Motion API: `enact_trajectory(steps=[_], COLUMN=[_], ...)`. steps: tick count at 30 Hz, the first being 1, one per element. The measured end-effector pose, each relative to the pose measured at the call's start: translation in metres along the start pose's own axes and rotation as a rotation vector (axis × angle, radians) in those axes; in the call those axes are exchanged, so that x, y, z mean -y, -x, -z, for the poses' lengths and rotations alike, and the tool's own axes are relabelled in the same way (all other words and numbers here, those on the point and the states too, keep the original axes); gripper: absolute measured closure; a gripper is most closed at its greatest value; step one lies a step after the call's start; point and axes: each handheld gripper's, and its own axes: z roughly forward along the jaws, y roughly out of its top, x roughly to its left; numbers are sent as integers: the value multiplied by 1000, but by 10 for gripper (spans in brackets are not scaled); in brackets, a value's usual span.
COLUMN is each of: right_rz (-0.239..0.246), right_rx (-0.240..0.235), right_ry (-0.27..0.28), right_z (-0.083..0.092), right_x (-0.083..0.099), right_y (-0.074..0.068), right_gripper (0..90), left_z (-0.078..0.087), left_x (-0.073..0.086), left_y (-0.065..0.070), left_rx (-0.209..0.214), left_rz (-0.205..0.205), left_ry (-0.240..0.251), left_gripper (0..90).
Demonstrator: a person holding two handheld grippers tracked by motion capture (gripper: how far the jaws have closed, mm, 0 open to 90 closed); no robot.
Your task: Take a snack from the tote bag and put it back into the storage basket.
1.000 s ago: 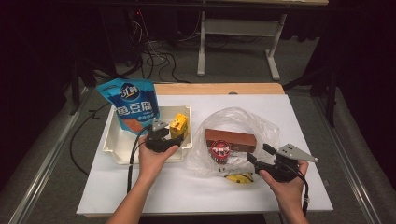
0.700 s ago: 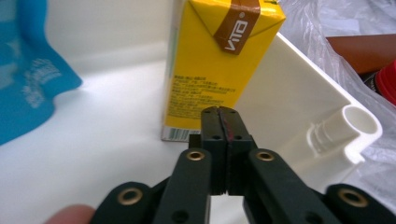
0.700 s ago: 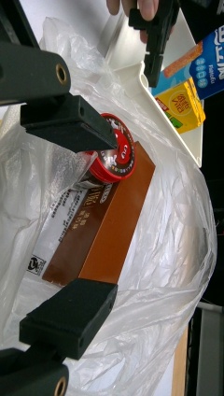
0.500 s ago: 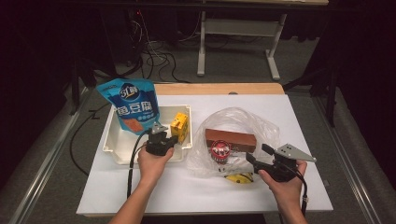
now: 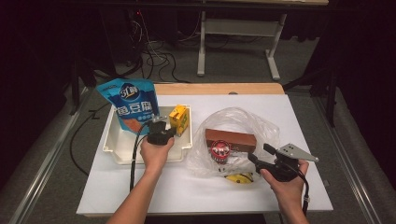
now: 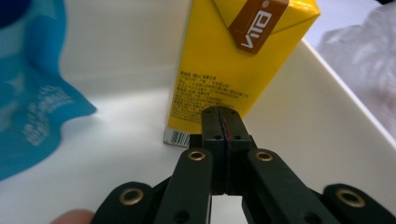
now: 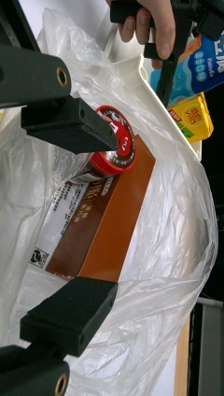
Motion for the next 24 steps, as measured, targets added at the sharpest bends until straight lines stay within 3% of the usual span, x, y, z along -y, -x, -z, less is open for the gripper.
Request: enact_trajectory(steps=[3, 8, 10, 13, 16, 19, 24], right_rz=[2, 4, 3, -2, -3, 0, 2], right_rx=[0, 0, 2, 3, 4, 1, 3], right_ry=[1, -4, -3, 0, -2, -3, -7], right_z=[0, -1, -1, 0, -1, -2, -2], right_x=[0, 0, 0, 1, 0, 0, 1], right_y=[0, -1, -1, 1, 3, 1, -1], right_gripper=[280, 284, 284, 285, 286, 286, 287], left_z=[-4, -4, 0, 5, 4, -1, -11], left_x=[-1, -4, 0, 11, 14, 8, -1], left_y=[-1, -9, -5, 6, 12, 10, 6], left_rx=[-34, -49, -57, -22, -15, -7, -16], left_rz=[-4, 42, 20, -40, -87, -58, -50], left_ry=[17, 37, 38, 28, 38, 36, 19], left_gripper=[900, 900, 900, 900, 900, 900, 900])
